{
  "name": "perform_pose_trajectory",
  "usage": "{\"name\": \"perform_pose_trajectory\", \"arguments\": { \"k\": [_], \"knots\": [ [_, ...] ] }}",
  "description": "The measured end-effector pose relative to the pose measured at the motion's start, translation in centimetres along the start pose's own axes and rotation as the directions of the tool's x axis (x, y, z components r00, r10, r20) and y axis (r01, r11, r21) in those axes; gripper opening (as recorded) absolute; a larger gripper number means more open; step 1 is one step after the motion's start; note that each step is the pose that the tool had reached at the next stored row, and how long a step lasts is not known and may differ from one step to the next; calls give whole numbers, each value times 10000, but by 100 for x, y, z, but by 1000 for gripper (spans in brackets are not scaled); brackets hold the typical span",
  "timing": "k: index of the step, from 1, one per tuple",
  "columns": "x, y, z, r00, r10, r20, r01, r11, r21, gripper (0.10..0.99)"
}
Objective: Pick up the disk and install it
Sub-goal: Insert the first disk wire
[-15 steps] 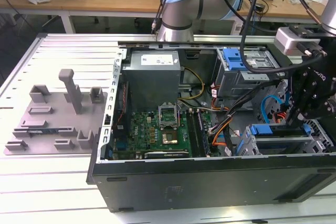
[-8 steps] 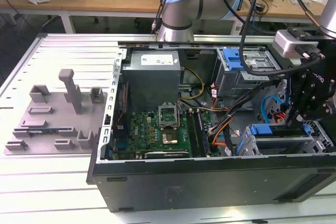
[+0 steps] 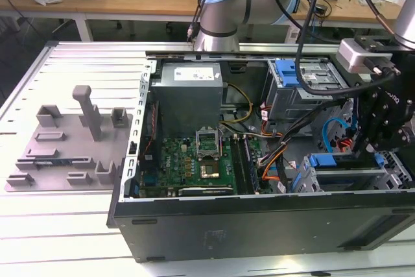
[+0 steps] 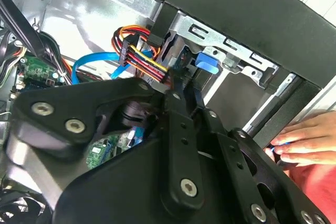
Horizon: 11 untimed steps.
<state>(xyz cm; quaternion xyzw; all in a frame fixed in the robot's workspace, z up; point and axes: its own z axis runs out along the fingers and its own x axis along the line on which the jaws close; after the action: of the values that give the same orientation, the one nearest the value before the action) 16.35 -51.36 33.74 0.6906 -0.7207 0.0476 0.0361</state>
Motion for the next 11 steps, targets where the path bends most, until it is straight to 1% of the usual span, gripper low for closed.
{"name": "perform_pose_trajectory", "arguments": {
  "k": [1,4,6,9,11],
  "knots": [
    [3,0,-22,10000,0,1,0,10000,0,239],
    [23,-4,-203,10000,1,-18,-1,10000,1,239],
    [32,-5,-278,10000,4,-40,-4,10000,1,239],
    [39,-7,-358,10000,10,-73,-10,10000,2,239],
    [37,-7,-402,9999,12,-122,-12,10000,4,239]
  ]
}}
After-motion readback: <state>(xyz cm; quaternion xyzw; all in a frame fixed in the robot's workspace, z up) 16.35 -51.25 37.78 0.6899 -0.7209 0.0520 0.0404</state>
